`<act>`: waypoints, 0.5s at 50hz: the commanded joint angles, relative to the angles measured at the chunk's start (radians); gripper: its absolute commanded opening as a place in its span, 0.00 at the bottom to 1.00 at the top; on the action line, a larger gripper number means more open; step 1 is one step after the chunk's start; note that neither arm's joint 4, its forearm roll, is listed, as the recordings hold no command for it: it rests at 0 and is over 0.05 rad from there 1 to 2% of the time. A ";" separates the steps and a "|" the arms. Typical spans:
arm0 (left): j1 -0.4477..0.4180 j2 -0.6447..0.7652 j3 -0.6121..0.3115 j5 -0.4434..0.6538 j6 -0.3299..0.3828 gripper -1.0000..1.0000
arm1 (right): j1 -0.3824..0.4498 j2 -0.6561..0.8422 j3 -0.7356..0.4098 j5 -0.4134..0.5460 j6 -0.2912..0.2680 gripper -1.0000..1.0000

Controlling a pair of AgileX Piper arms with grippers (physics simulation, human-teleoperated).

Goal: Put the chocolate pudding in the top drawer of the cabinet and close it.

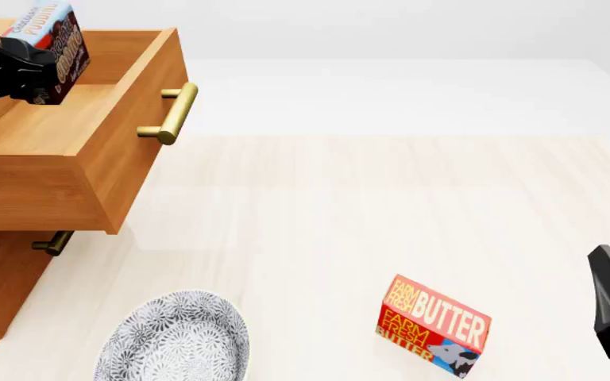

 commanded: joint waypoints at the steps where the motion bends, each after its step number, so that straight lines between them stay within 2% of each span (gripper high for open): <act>1: 0.000 0.045 0.006 -0.035 0.003 0.00 | 0.000 0.000 0.000 0.000 0.000 1.00; 25: 0.021 0.051 0.048 -0.068 -0.027 0.00 | 0.000 0.000 0.000 0.000 0.000 1.00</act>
